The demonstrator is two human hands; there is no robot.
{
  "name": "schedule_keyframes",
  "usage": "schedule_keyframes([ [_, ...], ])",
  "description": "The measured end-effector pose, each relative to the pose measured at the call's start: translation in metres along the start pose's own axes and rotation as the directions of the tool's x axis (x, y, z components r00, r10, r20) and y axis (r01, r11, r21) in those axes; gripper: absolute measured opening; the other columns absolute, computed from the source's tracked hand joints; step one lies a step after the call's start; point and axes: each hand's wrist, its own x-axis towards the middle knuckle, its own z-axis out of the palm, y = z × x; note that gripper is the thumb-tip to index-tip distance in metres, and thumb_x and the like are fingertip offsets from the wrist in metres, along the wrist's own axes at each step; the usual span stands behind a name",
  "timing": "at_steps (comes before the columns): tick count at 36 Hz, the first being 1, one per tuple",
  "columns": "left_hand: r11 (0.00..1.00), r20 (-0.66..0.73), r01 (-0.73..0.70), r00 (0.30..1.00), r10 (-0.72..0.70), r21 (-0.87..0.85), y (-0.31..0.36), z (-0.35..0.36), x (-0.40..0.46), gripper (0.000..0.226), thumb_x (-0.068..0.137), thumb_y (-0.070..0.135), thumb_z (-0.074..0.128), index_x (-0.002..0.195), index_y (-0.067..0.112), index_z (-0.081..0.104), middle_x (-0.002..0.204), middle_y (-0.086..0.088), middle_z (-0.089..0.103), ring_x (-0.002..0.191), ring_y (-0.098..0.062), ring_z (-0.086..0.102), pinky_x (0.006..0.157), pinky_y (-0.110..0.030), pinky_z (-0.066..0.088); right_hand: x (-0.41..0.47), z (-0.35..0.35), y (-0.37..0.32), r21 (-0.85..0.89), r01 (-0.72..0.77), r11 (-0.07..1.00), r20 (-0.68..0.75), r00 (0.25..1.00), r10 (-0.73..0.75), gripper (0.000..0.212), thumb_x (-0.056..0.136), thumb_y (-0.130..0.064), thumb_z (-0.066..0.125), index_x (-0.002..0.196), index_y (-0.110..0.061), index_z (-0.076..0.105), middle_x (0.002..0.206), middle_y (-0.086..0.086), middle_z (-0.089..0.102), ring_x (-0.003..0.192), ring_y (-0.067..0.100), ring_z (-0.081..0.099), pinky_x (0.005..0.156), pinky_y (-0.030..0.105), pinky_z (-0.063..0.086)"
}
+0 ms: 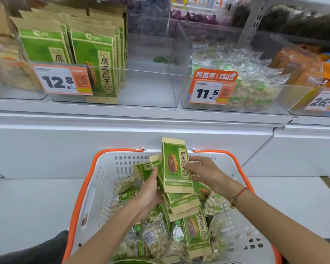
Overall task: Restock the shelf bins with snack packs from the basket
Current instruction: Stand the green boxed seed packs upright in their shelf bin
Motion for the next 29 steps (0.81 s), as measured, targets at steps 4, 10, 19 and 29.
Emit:
schedule_keyframes([
  [4,1.000,-0.126,-0.005,0.992,0.004,-0.005,-0.002,-0.001,0.003,0.049,0.103,0.044,0.020,0.123,0.019,0.057,0.109,-0.009,0.070,0.106,-0.026,0.063,0.099,-0.048,0.044,-0.002,-0.015,-0.010,-0.121,0.055,0.991,0.104,0.994,-0.042,0.025,0.085,-0.014,0.070,0.109,-0.018,0.064,0.092,0.002,0.073,0.085,0.013,0.068,0.078,0.025,0.054],
  [10,0.990,-0.270,-0.133,0.953,0.138,0.034,-0.003,-0.015,0.007,0.047,0.102,0.049,0.017,0.117,0.032,0.058,0.120,-0.003,0.064,0.113,-0.023,0.058,0.102,-0.050,0.042,-0.006,-0.016,-0.010,-0.276,0.029,0.961,0.227,0.973,0.036,0.036,0.080,-0.021,0.075,0.114,-0.018,0.063,0.093,0.001,0.075,0.087,0.010,0.070,0.078,0.023,0.054],
  [19,0.956,-0.126,-0.234,0.958,0.258,0.174,0.015,0.004,-0.012,0.098,0.074,0.076,0.048,0.152,0.032,0.009,0.157,0.000,0.023,0.141,-0.023,0.028,0.114,-0.054,0.022,-0.008,0.014,0.006,-0.227,0.148,0.963,0.043,0.989,-0.141,0.047,0.081,-0.029,0.075,0.124,-0.018,0.059,0.095,-0.001,0.070,0.097,0.014,0.065,0.092,0.034,0.051],
  [29,0.680,0.060,-0.630,0.749,0.660,0.375,0.061,0.023,-0.055,0.071,0.076,0.060,0.058,0.132,0.042,0.018,0.123,0.025,0.054,0.109,0.007,0.056,0.095,-0.031,0.049,-0.036,-0.015,-0.053,-0.176,0.370,0.912,0.416,0.868,-0.272,0.063,0.076,-0.019,0.075,0.132,-0.021,0.046,0.124,-0.003,0.064,0.117,0.011,0.059,0.099,0.032,0.048],
])
